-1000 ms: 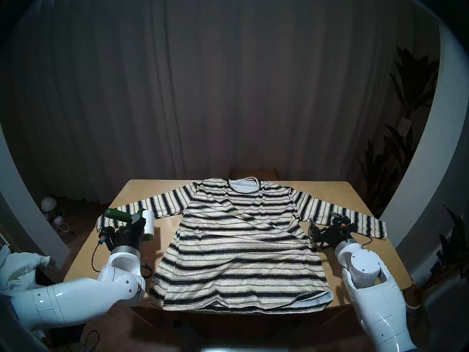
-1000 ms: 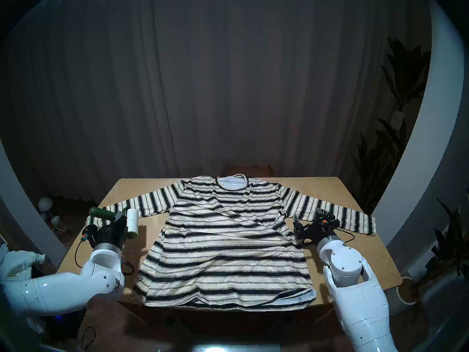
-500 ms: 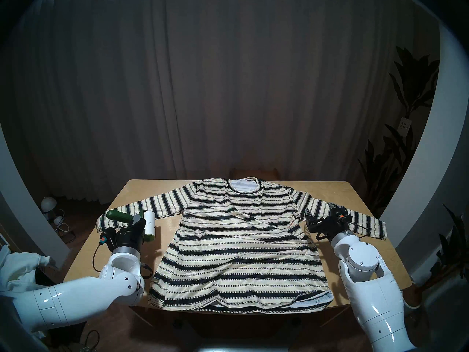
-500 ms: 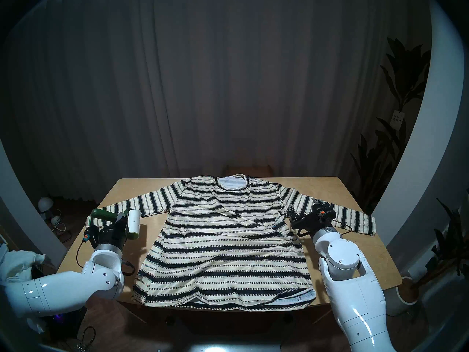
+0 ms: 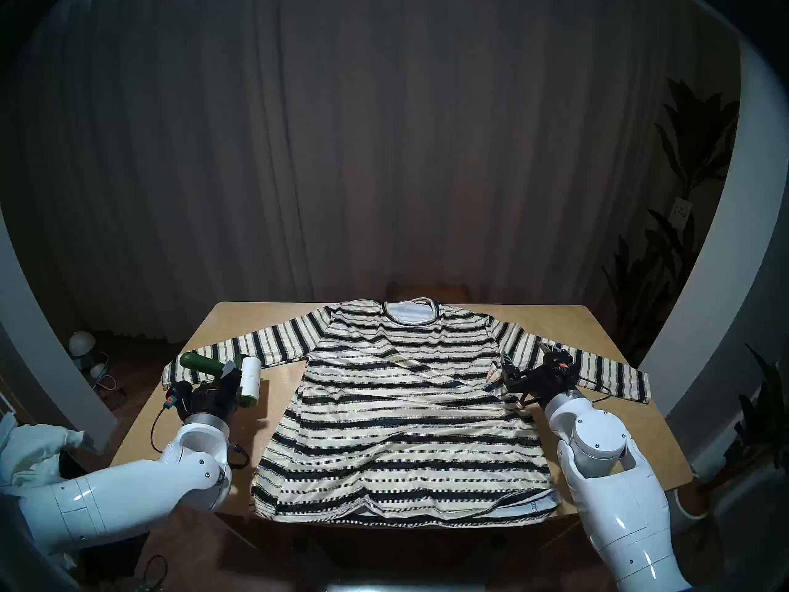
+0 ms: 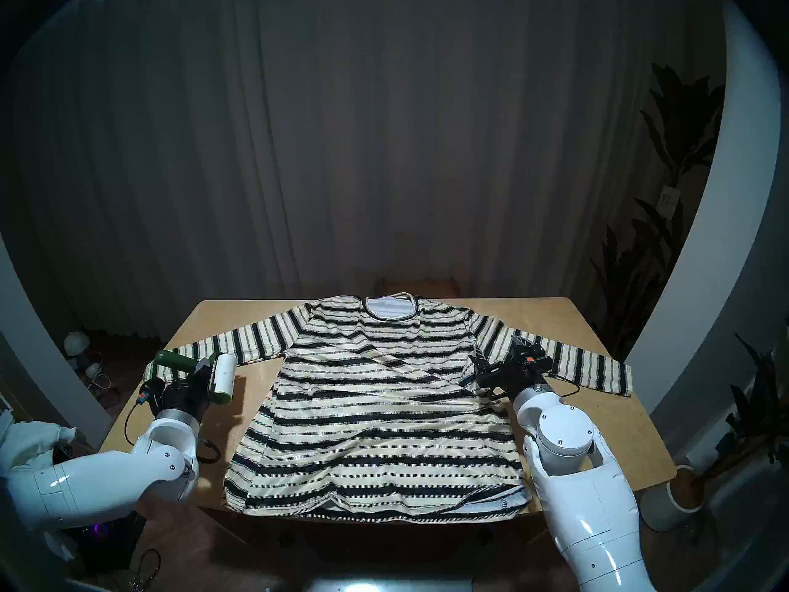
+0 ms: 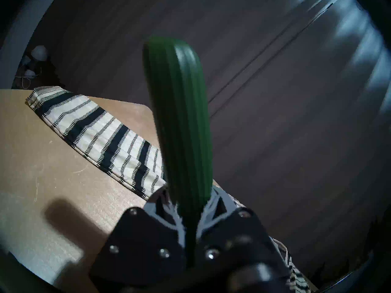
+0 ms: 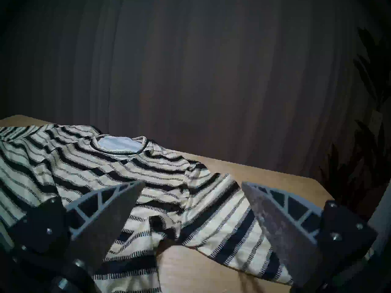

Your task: Use the fur roller to clean a top

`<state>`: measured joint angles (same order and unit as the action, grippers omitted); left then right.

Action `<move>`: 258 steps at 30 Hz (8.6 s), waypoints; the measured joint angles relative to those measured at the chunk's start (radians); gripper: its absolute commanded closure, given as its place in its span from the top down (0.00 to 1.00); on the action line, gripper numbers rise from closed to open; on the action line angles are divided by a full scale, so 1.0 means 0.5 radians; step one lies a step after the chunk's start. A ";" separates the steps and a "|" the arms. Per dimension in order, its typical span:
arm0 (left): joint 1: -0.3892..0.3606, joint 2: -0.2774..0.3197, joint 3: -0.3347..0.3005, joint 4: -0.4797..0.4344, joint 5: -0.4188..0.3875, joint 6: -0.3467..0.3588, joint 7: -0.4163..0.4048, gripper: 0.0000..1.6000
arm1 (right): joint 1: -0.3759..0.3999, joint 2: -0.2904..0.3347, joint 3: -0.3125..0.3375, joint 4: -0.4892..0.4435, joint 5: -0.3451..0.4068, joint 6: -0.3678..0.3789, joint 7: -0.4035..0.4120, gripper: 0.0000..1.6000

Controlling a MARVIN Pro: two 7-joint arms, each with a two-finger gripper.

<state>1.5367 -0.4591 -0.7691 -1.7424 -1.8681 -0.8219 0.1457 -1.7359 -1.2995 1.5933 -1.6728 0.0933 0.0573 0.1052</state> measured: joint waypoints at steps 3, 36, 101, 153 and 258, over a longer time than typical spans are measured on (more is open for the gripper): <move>0.002 0.009 -0.004 0.010 -0.037 0.038 -0.058 0.00 | 0.000 -0.004 -0.008 0.000 0.002 0.000 -0.010 1.00; 0.122 -0.026 -0.124 0.255 -0.663 0.436 -0.839 0.00 | 0.045 -0.038 -0.135 -0.071 -0.047 0.001 -0.121 1.00; 0.981 0.225 -1.036 0.188 -1.910 1.490 -1.078 0.00 | 0.000 -0.134 0.001 0.091 -0.027 -0.022 -0.382 1.00; 0.547 0.113 -0.941 0.245 -1.805 1.414 -0.240 1.00 | -0.087 -0.076 0.074 -0.099 -0.008 -0.007 -0.430 1.00; 0.830 0.688 -1.098 -0.028 0.290 0.466 -0.342 1.00 | 0.608 -0.237 -0.360 0.167 0.148 0.299 -0.292 1.00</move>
<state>1.9518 -0.1150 -1.3179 -1.7566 -1.7234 -0.5890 -0.0255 -1.4320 -1.4181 1.4132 -1.5893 0.1672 0.2068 -0.0406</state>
